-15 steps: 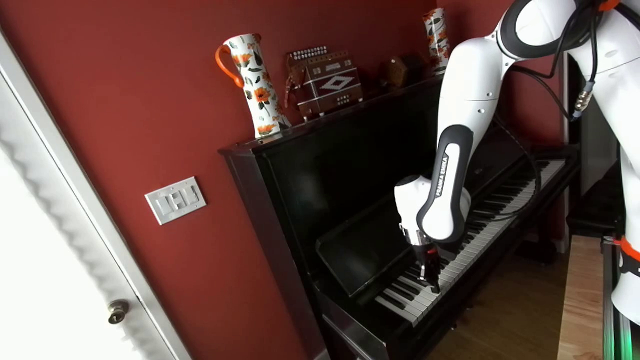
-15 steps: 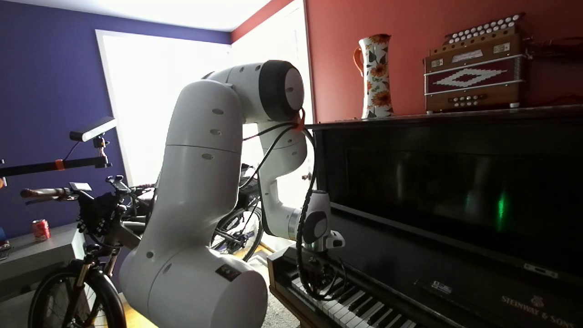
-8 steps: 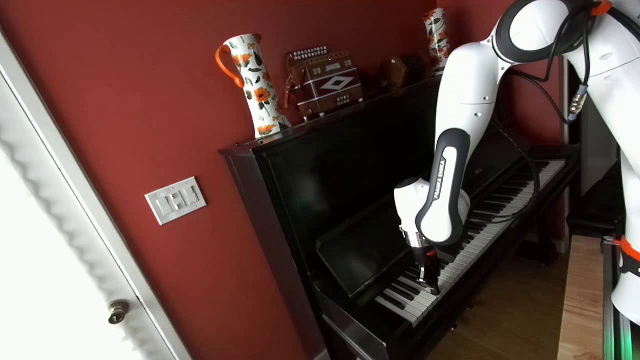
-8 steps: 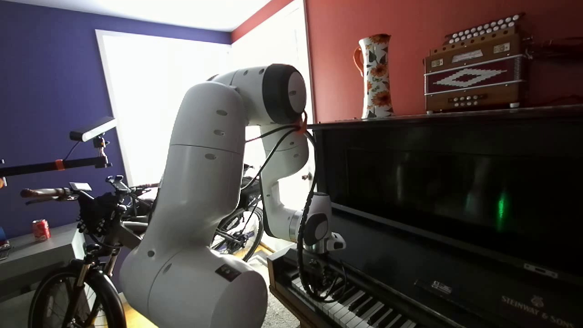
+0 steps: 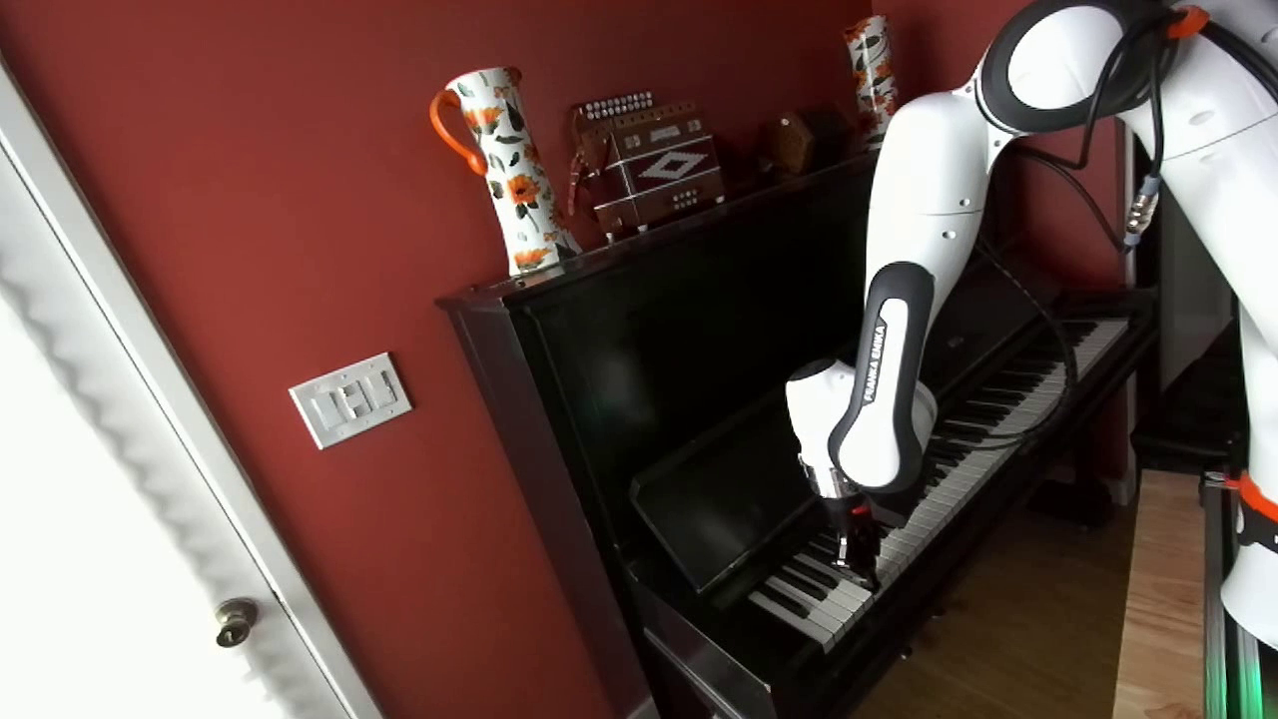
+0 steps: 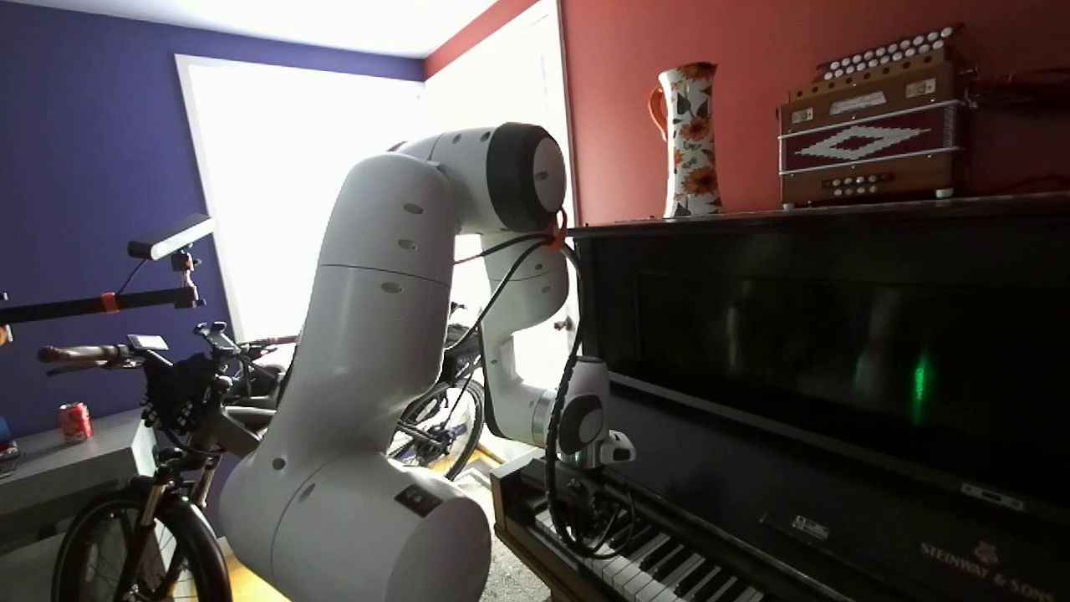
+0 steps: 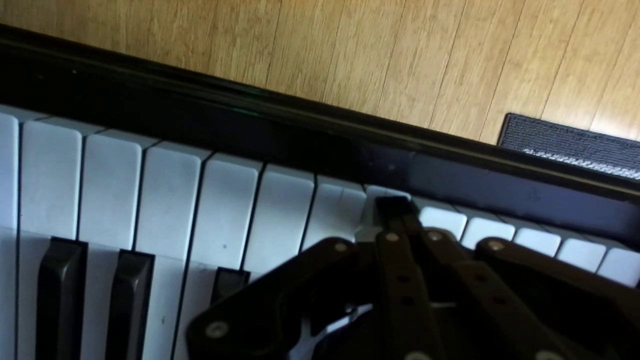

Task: Push a white key on the left side of the piano

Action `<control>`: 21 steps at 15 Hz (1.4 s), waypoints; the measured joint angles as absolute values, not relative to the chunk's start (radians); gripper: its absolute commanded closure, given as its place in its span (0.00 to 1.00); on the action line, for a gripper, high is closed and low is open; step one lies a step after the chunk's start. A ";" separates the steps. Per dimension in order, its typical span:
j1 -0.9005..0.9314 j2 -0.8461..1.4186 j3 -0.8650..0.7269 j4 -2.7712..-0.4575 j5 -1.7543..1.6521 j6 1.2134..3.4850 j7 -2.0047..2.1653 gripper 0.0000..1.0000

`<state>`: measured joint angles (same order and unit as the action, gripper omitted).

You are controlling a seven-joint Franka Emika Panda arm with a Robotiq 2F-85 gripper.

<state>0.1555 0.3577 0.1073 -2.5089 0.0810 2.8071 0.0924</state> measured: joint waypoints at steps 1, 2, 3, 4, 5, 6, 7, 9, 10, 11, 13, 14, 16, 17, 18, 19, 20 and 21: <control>0.155 0.358 0.107 -2.509 0.081 2.807 0.093 1.00; 0.155 0.358 0.107 -2.509 0.081 2.807 0.094 1.00; 0.155 0.358 0.107 -2.509 0.081 2.807 0.094 1.00; 0.155 0.358 0.107 -2.509 0.082 2.807 0.094 1.00; 0.155 0.358 0.107 -2.509 0.082 2.807 0.095 1.00; 0.155 0.358 0.107 -2.509 0.082 2.807 0.095 1.00; 0.155 0.358 0.107 -2.509 0.082 2.807 0.096 1.00; 0.155 0.357 0.107 -2.509 0.082 2.807 0.098 1.00; 0.155 0.357 0.107 -2.509 0.082 2.807 0.098 1.00; 0.155 0.356 0.107 -2.509 0.082 2.807 0.099 1.00; 0.155 0.353 0.105 -2.508 0.082 2.807 0.102 1.00; 0.155 0.350 0.104 -2.508 0.081 2.807 0.104 1.00; 0.157 0.339 0.099 -2.508 0.077 2.807 0.112 1.00; 0.160 0.333 0.095 -2.508 0.071 2.807 0.119 1.00; 0.162 0.327 0.092 -2.508 0.065 2.807 0.126 1.00; 0.164 0.321 0.088 -2.508 0.057 2.807 0.135 1.00; 0.167 0.314 0.085 -2.508 0.050 2.807 0.141 0.92; 0.169 0.307 0.082 -2.509 0.044 2.807 0.149 0.73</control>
